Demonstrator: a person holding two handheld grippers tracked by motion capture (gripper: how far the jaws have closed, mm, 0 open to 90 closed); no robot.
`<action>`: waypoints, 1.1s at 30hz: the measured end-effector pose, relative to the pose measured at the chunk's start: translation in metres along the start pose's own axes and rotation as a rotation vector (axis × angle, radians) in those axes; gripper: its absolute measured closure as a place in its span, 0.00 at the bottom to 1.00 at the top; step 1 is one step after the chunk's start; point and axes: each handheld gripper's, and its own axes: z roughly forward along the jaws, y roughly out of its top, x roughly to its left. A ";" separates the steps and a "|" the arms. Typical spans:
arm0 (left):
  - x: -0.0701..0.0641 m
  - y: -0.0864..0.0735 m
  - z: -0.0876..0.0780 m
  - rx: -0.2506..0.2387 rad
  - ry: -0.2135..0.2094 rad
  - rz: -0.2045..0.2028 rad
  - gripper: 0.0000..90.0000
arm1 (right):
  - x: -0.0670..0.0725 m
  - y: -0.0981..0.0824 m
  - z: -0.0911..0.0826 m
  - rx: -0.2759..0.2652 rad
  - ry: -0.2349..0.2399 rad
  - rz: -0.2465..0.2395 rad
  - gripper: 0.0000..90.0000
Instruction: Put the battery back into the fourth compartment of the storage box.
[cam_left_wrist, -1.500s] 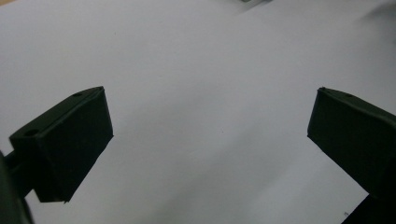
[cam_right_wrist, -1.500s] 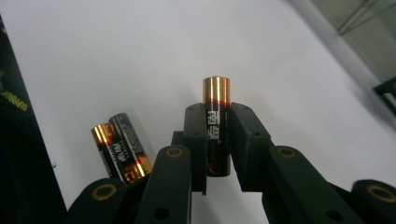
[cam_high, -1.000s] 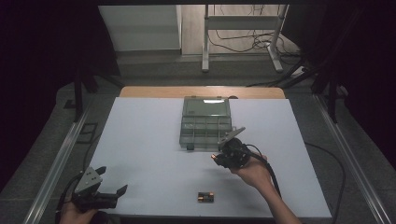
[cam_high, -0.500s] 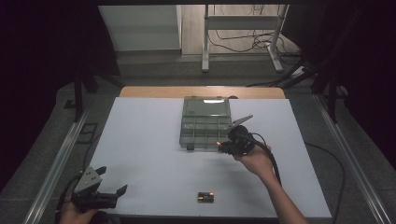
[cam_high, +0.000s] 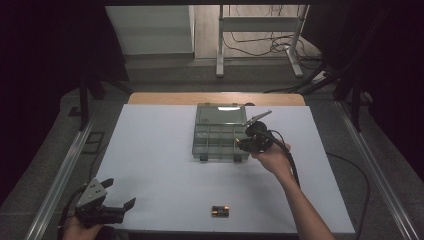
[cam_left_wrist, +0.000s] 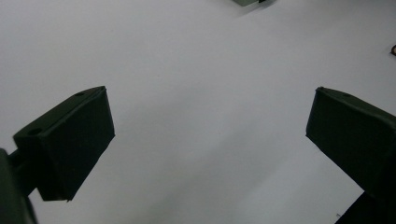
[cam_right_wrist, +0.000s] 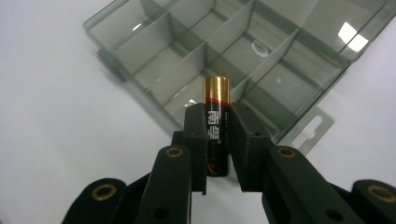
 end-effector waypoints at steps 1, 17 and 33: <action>0.000 0.000 0.000 -0.002 -0.001 0.001 0.02 | -0.001 0.002 0.001 0.000 -0.004 0.003 0.85; 0.000 0.000 0.001 0.004 -0.018 0.011 0.01 | -0.025 0.026 0.016 0.004 -0.070 0.043 0.85; -0.001 0.000 0.001 0.008 -0.019 0.023 0.02 | -0.043 0.036 0.041 0.027 -0.130 0.098 0.84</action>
